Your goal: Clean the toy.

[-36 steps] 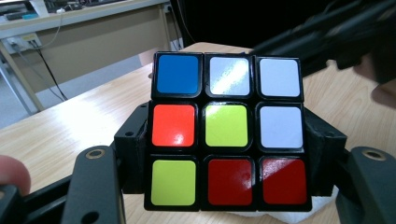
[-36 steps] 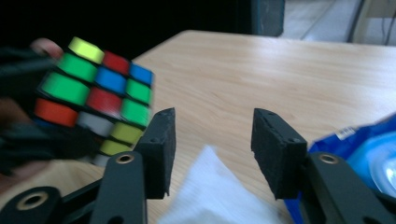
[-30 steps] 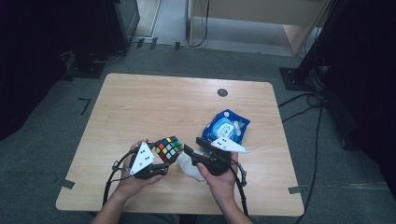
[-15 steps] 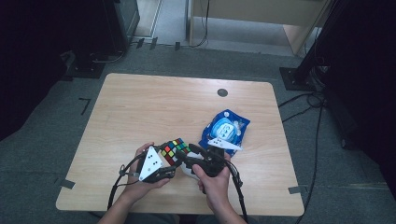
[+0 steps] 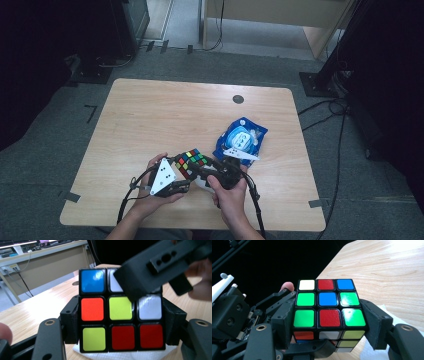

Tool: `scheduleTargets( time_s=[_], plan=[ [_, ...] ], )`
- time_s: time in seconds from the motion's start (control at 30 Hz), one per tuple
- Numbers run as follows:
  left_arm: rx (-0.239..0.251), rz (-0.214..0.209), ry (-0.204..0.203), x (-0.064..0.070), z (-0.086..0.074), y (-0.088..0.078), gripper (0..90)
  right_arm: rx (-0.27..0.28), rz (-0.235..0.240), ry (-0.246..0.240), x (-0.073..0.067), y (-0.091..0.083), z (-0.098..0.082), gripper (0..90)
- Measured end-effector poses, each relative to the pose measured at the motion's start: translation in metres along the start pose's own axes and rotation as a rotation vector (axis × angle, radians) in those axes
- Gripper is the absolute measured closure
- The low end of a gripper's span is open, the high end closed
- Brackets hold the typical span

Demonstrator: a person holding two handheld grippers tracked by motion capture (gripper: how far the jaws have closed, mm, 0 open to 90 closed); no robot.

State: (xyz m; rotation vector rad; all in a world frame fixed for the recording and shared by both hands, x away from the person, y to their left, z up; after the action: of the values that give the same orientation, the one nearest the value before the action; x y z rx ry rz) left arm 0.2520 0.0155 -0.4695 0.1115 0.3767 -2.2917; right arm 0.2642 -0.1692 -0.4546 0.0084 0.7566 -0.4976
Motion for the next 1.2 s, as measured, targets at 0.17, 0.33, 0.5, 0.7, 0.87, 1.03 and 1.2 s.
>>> scheduleTargets(
  time_s=[0.17,0.33,0.5,0.7,0.87,1.03,1.2],
  plan=[
    [-0.021,-0.002,0.032,0.0013,-0.0031,0.0022,31.5,0.014,-0.008,0.001,-0.0008,-0.0044,0.0033,34.9],
    [-0.027,-0.002,0.033,0.0011,-0.0036,0.0022,32.6,0.034,-0.007,-0.003,-0.0022,-0.0076,0.0067,34.9],
    [-0.025,0.007,0.031,0.0011,-0.003,0.0008,33.8,0.026,-0.002,-0.013,-0.0026,-0.0068,0.0061,34.8],
    [-0.022,0.028,-0.007,0.0021,-0.0005,0.0003,34.1,0.053,-0.003,-0.024,-0.0037,-0.0044,0.0043,33.9],
    [-0.011,0.029,-0.033,0.0023,0.0015,-0.0001,34.1,0.048,0.009,-0.003,-0.0035,-0.0012,0.0005,33.9],
    [-0.017,0.006,-0.022,0.0014,-0.0008,0.001,33.7,0.042,0.0,0.001,-0.0029,-0.0009,-0.0014,34.4],
    [-0.015,-0.021,0.013,-0.0011,-0.0021,-0.0008,31.8,0.019,0.003,-0.003,-0.0014,-0.0006,-0.0004,34.5]
  ],
)
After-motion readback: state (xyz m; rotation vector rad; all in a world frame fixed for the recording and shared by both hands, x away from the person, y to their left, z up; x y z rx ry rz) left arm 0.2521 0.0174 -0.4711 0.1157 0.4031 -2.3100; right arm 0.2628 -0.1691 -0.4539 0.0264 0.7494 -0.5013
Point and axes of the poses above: each handheld gripper's, and its own axes: y roughly forward along the jaws, z roughly out of its top, x roughly to its right, the point moved 2 cm from there along y, roughly forward along the jaws, and after that the axes turned 9 degrees about z, right-handed, at the moved point
